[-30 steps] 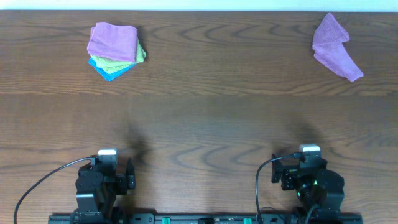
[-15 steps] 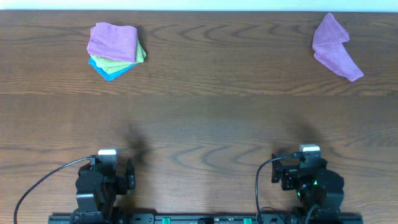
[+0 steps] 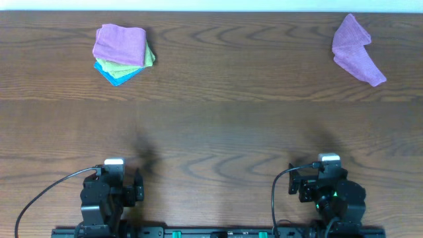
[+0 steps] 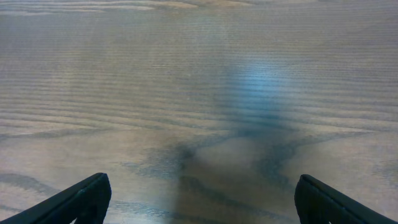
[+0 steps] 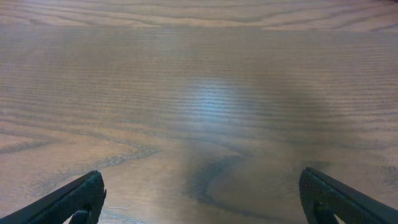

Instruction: Fold the cloth

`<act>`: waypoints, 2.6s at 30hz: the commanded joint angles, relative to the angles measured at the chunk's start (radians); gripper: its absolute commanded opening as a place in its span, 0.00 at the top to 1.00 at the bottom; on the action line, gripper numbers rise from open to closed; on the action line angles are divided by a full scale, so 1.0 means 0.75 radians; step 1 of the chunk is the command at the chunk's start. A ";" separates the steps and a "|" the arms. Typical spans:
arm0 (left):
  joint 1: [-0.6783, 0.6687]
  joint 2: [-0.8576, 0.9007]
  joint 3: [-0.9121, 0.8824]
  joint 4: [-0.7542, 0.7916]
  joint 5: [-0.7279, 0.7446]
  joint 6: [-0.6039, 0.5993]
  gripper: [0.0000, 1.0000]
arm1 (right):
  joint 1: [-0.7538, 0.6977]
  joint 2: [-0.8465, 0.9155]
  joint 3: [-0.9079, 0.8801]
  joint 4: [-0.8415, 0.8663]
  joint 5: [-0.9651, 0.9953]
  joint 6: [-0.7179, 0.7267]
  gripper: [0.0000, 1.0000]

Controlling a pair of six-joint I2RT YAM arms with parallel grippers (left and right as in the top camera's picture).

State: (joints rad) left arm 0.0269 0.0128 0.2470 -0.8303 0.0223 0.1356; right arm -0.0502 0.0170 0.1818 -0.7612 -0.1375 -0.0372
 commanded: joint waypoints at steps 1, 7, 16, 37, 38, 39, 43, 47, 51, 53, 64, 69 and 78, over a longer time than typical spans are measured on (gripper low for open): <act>-0.002 -0.012 -0.007 -0.080 -0.005 0.033 0.05 | 0.000 -0.015 -0.019 0.003 -0.006 -0.017 0.01; -0.002 -0.012 -0.007 -0.080 -0.005 0.033 0.04 | -0.002 -0.014 -0.019 0.009 -0.008 0.000 0.01; -0.002 -0.012 -0.007 -0.080 -0.005 0.033 0.05 | -0.035 0.321 0.201 0.052 -0.006 0.149 0.01; -0.002 -0.012 -0.007 -0.080 -0.005 0.033 0.05 | -0.153 1.815 1.620 -0.192 0.182 0.168 0.01; -0.002 -0.012 -0.007 -0.080 -0.005 0.033 0.05 | -0.170 1.872 1.678 -0.190 0.197 0.168 0.01; -0.002 -0.012 -0.007 -0.080 -0.005 0.033 0.05 | -0.189 1.927 1.735 -0.190 0.210 0.168 0.01; -0.002 -0.012 -0.007 -0.080 -0.005 0.033 0.05 | -0.271 2.113 1.908 -0.164 0.219 0.167 0.01; -0.002 -0.012 -0.007 -0.080 -0.005 0.033 0.05 | -0.350 2.308 2.046 -0.097 0.208 0.166 0.01; -0.002 -0.012 -0.007 -0.080 -0.005 0.033 0.05 | -0.372 2.452 2.127 -0.011 0.197 0.129 0.01; -0.002 -0.012 -0.007 -0.080 -0.005 0.033 0.05 | -0.371 2.492 2.134 0.024 0.198 0.115 0.01; -0.002 -0.012 -0.007 -0.080 -0.005 0.033 0.05 | -0.370 2.653 2.131 0.328 0.130 0.129 0.03; -0.002 -0.012 -0.007 -0.080 -0.005 0.033 0.05 | -0.370 2.779 2.131 0.473 0.128 0.212 0.07; -0.002 -0.012 -0.007 -0.080 -0.005 0.033 0.05 | -0.370 2.988 2.131 0.642 0.122 0.356 0.12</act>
State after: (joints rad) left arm 0.0269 0.0101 0.2481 -0.8314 0.0223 0.1356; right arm -0.3252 2.2292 1.7664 -0.2939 -0.0345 0.1696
